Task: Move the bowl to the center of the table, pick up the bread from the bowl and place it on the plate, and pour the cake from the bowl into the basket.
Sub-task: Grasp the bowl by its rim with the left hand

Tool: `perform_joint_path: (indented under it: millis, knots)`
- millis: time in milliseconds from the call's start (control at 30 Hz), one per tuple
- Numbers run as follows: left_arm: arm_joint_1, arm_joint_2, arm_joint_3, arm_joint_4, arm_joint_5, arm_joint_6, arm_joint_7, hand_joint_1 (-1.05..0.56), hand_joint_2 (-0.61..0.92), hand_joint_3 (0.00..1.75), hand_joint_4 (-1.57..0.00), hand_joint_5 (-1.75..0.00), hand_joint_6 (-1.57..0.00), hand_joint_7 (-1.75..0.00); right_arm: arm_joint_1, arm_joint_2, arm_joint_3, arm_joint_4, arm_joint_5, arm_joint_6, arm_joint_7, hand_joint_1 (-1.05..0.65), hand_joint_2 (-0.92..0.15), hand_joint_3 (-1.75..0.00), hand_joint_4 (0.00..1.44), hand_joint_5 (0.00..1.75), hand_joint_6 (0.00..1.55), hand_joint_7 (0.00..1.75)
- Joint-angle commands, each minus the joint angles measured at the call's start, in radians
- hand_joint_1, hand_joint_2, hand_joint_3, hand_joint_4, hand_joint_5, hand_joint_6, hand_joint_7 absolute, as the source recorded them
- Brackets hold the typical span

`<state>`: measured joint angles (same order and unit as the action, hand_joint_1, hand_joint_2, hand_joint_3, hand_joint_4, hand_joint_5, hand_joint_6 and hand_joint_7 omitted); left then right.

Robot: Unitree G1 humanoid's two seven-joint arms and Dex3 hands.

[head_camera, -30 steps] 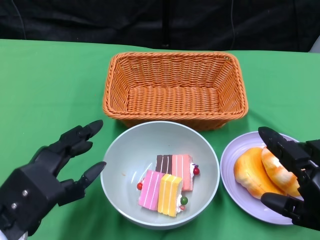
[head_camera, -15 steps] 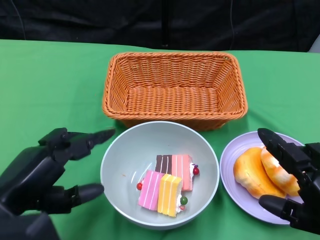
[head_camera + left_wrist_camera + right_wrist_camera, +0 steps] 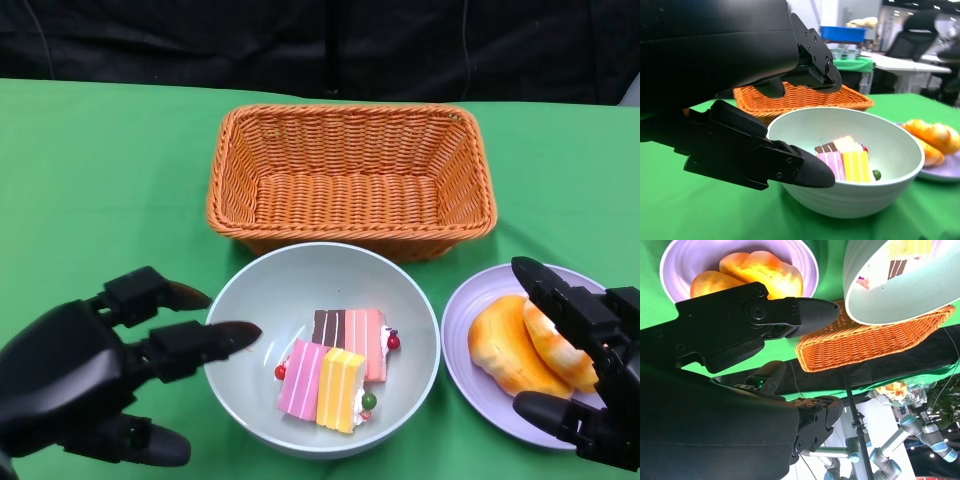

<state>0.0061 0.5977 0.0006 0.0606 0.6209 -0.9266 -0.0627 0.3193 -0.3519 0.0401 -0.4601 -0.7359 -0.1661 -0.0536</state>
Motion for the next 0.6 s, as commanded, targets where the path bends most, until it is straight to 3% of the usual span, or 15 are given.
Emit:
perform_joint_path:
  millis: [33,367,600]
  knots:
    - [-0.041,0.001,-0.031,0.014,0.099,-0.014,0.054,-0.57,0.86,0.0,-0.17,-0.72,-0.49,-0.04,0.006,0.004,-0.013,-0.014,0.018,-0.001,0.002,-0.61,-0.92,-0.36,0.22,0.63,0.19,0.03]
    - [-0.167,0.002,-0.182,0.099,0.417,0.023,0.289,-0.45,0.81,0.0,-0.29,-0.8,-0.61,-0.08,0.014,0.007,-0.009,-0.012,0.026,-0.005,0.003,-0.61,-0.92,-0.36,0.23,0.65,0.2,0.03]
    - [-0.262,0.008,-0.321,0.247,0.501,0.081,0.37,-0.41,0.87,0.01,-0.35,-0.92,-0.74,-0.09,0.01,0.015,-0.003,-0.002,0.018,-0.007,-0.006,-0.6,-0.92,-0.36,0.23,0.66,0.21,0.04]
